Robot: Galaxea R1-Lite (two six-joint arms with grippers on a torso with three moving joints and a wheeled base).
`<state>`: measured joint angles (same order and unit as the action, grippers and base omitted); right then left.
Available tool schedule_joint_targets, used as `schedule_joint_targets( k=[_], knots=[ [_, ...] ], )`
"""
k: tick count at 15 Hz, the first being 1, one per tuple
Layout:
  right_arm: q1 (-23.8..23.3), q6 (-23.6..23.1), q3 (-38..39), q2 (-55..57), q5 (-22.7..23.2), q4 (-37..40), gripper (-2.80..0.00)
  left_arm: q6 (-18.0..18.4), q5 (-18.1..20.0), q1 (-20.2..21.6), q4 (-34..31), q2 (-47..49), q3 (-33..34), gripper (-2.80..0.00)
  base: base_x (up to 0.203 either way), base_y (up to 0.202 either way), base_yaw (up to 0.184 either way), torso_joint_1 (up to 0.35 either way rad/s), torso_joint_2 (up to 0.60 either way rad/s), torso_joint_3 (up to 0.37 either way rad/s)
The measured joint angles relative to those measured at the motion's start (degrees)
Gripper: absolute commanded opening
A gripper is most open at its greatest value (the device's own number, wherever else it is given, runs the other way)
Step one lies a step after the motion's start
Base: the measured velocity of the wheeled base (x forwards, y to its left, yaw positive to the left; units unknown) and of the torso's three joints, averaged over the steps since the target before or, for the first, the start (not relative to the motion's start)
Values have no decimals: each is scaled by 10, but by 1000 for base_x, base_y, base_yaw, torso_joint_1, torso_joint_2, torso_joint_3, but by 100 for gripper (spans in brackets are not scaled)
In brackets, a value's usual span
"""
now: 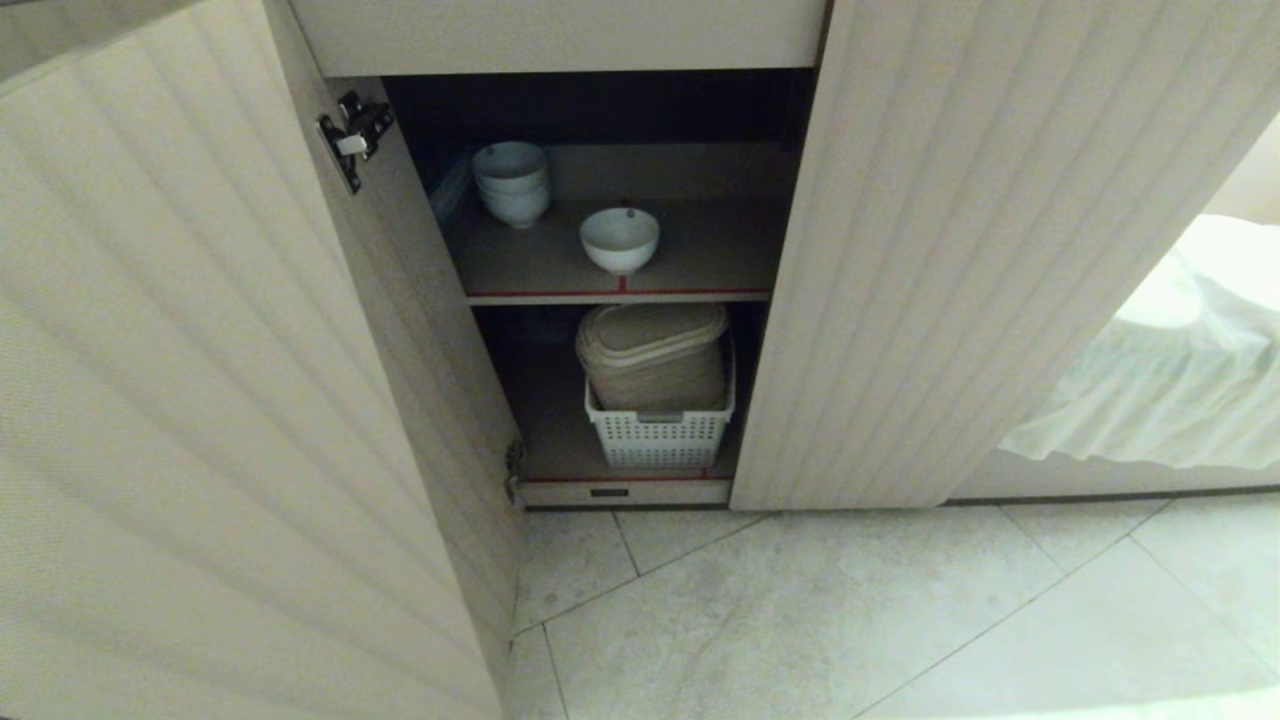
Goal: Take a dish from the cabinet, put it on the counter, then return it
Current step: Close the cabinet door
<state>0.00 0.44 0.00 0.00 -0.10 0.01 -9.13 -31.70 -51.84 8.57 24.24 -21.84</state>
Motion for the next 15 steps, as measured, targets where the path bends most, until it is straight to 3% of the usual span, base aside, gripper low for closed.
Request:
schedule_joint_targets(
  k=[6, 9, 15],
  knots=[
    [0, 0, 0, 0, 0, 0, -280, -7, 3, -48, 133, 69, 39, -280, 0, 0, 0, 0, 0, 0],
    [0, 0, 0, 0, 0, 0, -280, -29, 16, -69, 183, 106, 57, -280, 0, 0, 0, 0, 0, 0],
    [0, 0, 0, 0, 0, 0, -280, -28, 51, -81, 182, 137, 55, -280, 0, 0, 0, 0, 0, 0]
  ],
)
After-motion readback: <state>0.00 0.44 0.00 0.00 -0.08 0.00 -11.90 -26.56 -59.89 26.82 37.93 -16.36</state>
